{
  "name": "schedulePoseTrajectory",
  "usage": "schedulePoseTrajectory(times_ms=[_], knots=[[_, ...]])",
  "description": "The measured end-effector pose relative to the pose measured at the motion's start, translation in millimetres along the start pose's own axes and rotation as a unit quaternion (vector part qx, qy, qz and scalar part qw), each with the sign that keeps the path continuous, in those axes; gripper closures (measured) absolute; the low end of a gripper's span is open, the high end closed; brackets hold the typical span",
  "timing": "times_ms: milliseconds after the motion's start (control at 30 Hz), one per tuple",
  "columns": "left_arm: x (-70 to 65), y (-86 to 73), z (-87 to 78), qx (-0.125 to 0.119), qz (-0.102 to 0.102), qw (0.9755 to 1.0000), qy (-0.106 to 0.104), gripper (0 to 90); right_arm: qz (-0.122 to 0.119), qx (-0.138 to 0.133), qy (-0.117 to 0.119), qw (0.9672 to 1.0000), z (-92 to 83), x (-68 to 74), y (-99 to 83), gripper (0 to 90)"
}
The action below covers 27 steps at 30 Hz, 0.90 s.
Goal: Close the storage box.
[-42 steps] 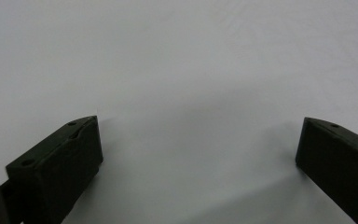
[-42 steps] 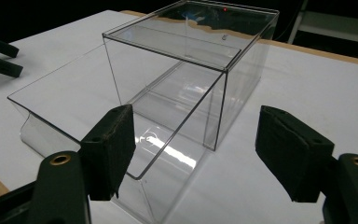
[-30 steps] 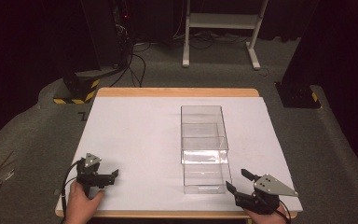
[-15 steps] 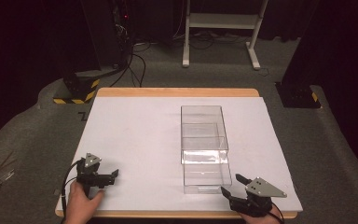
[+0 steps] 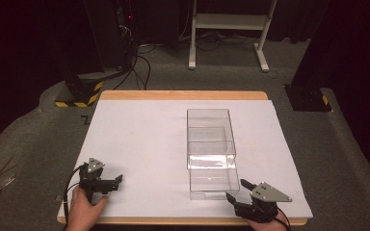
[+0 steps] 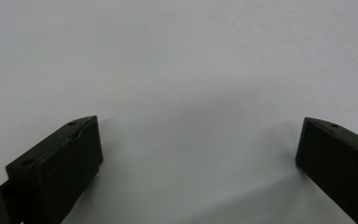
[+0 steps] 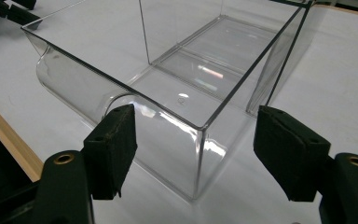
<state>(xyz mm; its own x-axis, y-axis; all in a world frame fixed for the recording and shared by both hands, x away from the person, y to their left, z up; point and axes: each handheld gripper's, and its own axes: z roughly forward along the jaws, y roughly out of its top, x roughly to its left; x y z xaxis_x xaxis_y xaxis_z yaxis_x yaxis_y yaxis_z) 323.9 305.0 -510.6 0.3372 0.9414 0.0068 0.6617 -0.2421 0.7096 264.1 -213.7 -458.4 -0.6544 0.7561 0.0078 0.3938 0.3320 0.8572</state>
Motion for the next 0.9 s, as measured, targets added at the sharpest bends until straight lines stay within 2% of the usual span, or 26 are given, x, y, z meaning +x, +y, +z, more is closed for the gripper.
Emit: schedulePoseTrajectory(times_ms=[567, 900], knots=[[0.0, 0.0, 0.0, 0.0, 0.0, 1.0, 0.0, 0.6, -0.001, -0.002, -0.005, 1.0, 7.5, 2.5, 2.6, 31.7], [0.1, 0.0, 0.0, 0.0, 0.0, 1.0, 0.0, 0.6, 0.005, -0.003, -0.011, 0.9999, 12.8, 0.3, 4.2, 33.0]])
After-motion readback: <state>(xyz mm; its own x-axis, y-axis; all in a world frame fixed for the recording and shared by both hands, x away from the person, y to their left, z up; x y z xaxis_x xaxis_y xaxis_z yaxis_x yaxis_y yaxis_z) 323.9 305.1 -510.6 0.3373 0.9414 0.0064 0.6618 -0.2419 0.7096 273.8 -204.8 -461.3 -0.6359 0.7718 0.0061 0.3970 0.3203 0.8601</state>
